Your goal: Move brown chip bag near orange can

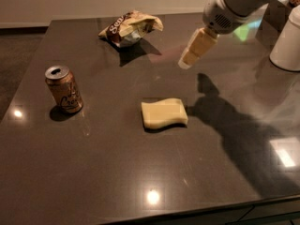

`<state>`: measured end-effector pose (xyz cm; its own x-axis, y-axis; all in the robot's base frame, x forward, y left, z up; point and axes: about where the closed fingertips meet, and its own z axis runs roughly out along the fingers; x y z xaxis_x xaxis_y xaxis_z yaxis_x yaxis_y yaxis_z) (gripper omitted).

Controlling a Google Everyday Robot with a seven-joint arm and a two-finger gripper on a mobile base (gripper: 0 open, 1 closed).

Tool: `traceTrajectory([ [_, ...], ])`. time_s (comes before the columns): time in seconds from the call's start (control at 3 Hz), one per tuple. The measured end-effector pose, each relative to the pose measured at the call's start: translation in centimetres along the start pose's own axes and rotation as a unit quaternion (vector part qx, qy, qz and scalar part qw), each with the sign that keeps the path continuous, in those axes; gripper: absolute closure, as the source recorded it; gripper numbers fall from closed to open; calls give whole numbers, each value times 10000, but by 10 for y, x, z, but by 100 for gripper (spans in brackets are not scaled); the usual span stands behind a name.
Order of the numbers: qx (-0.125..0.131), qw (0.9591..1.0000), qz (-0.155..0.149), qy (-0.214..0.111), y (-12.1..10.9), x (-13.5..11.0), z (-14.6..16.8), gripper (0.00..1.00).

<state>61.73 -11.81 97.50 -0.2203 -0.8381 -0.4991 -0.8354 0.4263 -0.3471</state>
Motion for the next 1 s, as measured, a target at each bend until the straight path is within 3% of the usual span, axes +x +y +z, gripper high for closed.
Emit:
traceTrajectory([
  [0.33, 89, 9999, -17, -144, -34, -35, 43, 0],
  [1.0, 251, 9996, -77, -43, -72, -72, 107, 0],
])
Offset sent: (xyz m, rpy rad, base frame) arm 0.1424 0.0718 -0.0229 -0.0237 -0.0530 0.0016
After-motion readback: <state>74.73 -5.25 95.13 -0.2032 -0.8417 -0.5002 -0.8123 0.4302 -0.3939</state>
